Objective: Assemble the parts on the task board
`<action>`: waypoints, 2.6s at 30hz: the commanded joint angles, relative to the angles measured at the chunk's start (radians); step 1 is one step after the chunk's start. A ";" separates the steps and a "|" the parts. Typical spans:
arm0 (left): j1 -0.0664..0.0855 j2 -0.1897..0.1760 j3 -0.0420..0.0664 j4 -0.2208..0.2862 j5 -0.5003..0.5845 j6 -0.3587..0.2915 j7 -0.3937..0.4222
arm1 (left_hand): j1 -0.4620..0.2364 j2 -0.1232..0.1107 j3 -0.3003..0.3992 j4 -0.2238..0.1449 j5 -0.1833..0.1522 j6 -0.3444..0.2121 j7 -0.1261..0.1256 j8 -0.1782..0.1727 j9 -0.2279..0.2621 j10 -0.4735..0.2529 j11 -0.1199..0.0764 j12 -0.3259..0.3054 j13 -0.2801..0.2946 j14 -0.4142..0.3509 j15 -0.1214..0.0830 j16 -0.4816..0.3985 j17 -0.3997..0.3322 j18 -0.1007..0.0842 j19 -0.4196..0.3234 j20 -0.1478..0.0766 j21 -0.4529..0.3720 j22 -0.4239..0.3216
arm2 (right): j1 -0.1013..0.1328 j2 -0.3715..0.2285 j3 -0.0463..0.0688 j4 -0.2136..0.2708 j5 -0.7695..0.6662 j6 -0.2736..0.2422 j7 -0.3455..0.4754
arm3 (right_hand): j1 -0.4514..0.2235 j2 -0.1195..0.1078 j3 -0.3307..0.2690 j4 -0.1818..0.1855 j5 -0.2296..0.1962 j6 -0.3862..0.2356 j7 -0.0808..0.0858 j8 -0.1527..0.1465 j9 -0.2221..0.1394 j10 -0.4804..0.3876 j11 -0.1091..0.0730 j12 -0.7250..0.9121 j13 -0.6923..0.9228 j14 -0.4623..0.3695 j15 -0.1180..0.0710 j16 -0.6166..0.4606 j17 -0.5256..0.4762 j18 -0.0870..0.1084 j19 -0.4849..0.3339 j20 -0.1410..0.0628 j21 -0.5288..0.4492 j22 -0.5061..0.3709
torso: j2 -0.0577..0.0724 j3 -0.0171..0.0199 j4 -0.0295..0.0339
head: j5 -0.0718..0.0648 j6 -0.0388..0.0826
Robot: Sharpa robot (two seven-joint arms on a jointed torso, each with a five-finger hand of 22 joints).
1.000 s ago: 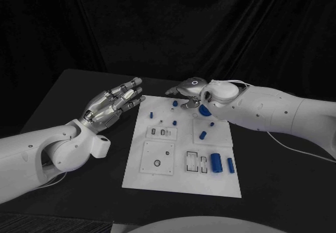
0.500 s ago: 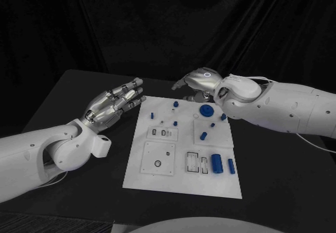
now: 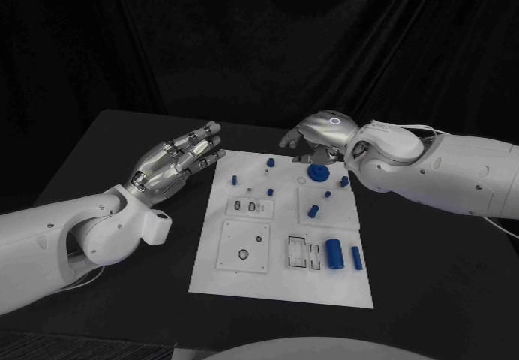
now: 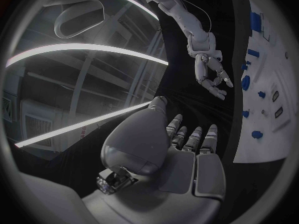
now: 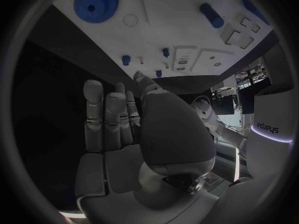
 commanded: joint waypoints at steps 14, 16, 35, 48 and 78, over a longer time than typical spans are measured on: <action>0.001 0.009 0.001 -0.013 -0.001 0.026 0.062 | 0.013 0.005 0.033 0.000 0.018 -0.003 0.000 0.011 0.017 -0.005 0.013 -0.014 -0.011 0.000 0.007 0.016 0.003 -0.011 0.009 0.005 0.013 0.005 | -0.032 -0.078 -0.001 -0.016 0.085 -0.008 -0.067 | -0.127 -0.027 -0.091 0.137 -0.013 0.087 0.019 -0.004 0.022 0.558 -0.061 1.221 1.438 0.245 -0.026 0.475 0.778 -0.091 0.269 -0.029 0.377 0.412 | 0.001 0.0015 -0.0014 | -0.004 0.001; 0.000 0.011 0.001 -0.015 -0.001 0.028 0.061 | 0.013 0.005 0.033 0.000 0.018 -0.003 0.000 0.011 0.017 -0.005 0.013 -0.014 -0.011 0.000 0.007 0.016 0.003 -0.011 0.009 0.005 0.013 0.005 | -0.036 -0.082 -0.001 -0.018 0.086 0.001 -0.080 | -0.136 -0.036 -0.088 0.158 -0.003 0.087 0.017 -0.007 0.029 0.558 -0.064 1.221 1.438 0.245 -0.029 0.475 0.778 -0.102 0.298 -0.031 0.425 0.455 | 0.002 0.0027 -0.0004 | -0.005 0.003; -0.001 0.012 0.001 -0.019 -0.001 0.038 0.060 | 0.013 0.005 0.034 0.000 0.018 -0.004 0.000 0.011 0.017 -0.005 0.013 -0.014 -0.011 0.000 0.008 0.016 0.003 -0.011 0.007 0.005 0.012 0.004 | -0.065 -0.063 -0.001 -0.076 0.087 0.090 -0.155 | -0.144 -0.029 -0.066 0.149 0.099 0.036 0.020 -0.037 0.038 0.558 -0.062 1.221 1.438 0.245 -0.029 0.475 0.778 -0.112 0.324 -0.032 0.471 0.501 | 0.003 0.0022 0.0031 | -0.002 -0.006; -0.002 0.012 0.001 -0.021 -0.001 0.046 0.056 | 0.014 0.006 0.036 -0.001 0.018 -0.004 0.000 0.011 0.017 -0.005 0.013 -0.014 -0.011 0.000 0.009 0.017 0.003 -0.012 0.007 0.005 0.012 0.004 | -0.081 -0.042 -0.001 -0.110 0.087 0.122 -0.167 | -0.143 -0.025 -0.065 0.146 0.096 0.015 0.024 -0.039 0.035 0.558 -0.060 1.221 1.438 0.245 -0.027 0.475 0.778 -0.111 0.320 -0.030 0.467 0.500 | 0.002 0.0015 0.0036 | -0.002 -0.011; -0.003 0.011 0.001 -0.024 -0.001 0.057 0.053 | 0.014 0.006 0.038 -0.002 0.019 -0.006 0.000 0.010 0.016 -0.005 0.014 -0.014 -0.011 0.000 0.010 0.017 0.003 -0.013 0.008 0.005 0.013 0.004 | -0.107 -0.004 -0.001 -0.168 0.087 0.114 -0.123 | -0.115 0.025 -0.012 0.081 0.325 0.192 0.002 0.061 0.133 0.558 -0.077 1.221 1.438 0.245 -0.042 0.475 0.778 -0.108 0.315 -0.042 0.454 0.505 | 0.002 0.0017 0.0038 | 0.000 -0.019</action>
